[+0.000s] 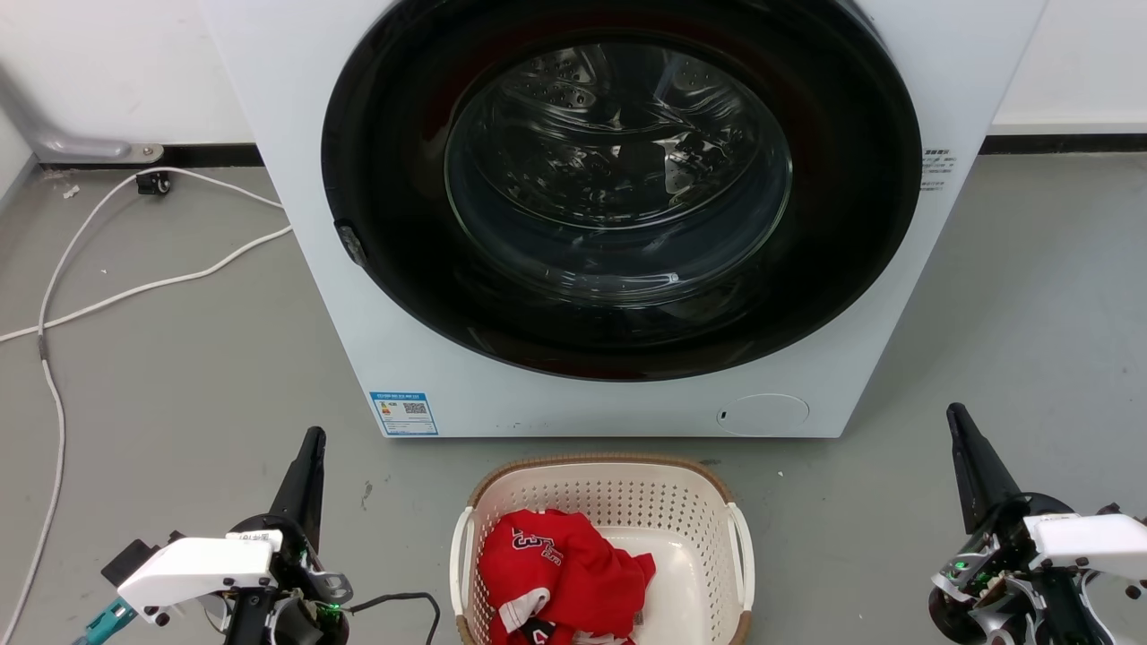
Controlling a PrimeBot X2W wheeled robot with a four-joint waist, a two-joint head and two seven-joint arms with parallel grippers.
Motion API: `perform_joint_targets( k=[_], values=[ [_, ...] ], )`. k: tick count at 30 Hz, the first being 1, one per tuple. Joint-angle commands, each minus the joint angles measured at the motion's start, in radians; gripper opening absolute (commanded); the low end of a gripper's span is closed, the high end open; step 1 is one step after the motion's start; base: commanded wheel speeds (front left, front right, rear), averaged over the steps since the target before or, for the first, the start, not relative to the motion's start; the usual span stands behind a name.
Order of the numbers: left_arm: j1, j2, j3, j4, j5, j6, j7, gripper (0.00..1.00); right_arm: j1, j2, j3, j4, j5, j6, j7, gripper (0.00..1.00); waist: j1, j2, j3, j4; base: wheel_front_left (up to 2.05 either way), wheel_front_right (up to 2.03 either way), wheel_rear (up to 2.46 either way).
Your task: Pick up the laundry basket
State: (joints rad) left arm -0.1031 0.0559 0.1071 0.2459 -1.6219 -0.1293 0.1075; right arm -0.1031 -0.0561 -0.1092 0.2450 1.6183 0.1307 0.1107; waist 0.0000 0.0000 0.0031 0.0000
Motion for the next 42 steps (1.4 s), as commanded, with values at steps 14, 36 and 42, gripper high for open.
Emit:
perform_joint_targets(
  k=[14,36,42],
  values=[
    [-0.011,-0.002,0.005,0.001,0.008,-0.004,0.005,0.0,-0.011,0.004,-0.003,0.001,-0.005,0.0,0.004,0.0,0.0,0.0,0.0,0.0,0.0,0.0,0.0],
    [0.03,-0.007,-0.004,0.023,0.013,0.001,-0.009,1.0,0.03,0.004,0.007,0.023,-0.007,0.0,-0.012,1.0,0.0001,0.0,0.0,0.0,0.0,0.0,0.0],
    [0.044,-0.007,-0.01,-0.003,0.036,0.001,-0.049,1.0,0.041,0.004,0.022,0.008,-0.039,0.0,-0.052,1.0,0.0001,0.0,0.001,-0.001,0.0,0.0,0.0]
  ],
)
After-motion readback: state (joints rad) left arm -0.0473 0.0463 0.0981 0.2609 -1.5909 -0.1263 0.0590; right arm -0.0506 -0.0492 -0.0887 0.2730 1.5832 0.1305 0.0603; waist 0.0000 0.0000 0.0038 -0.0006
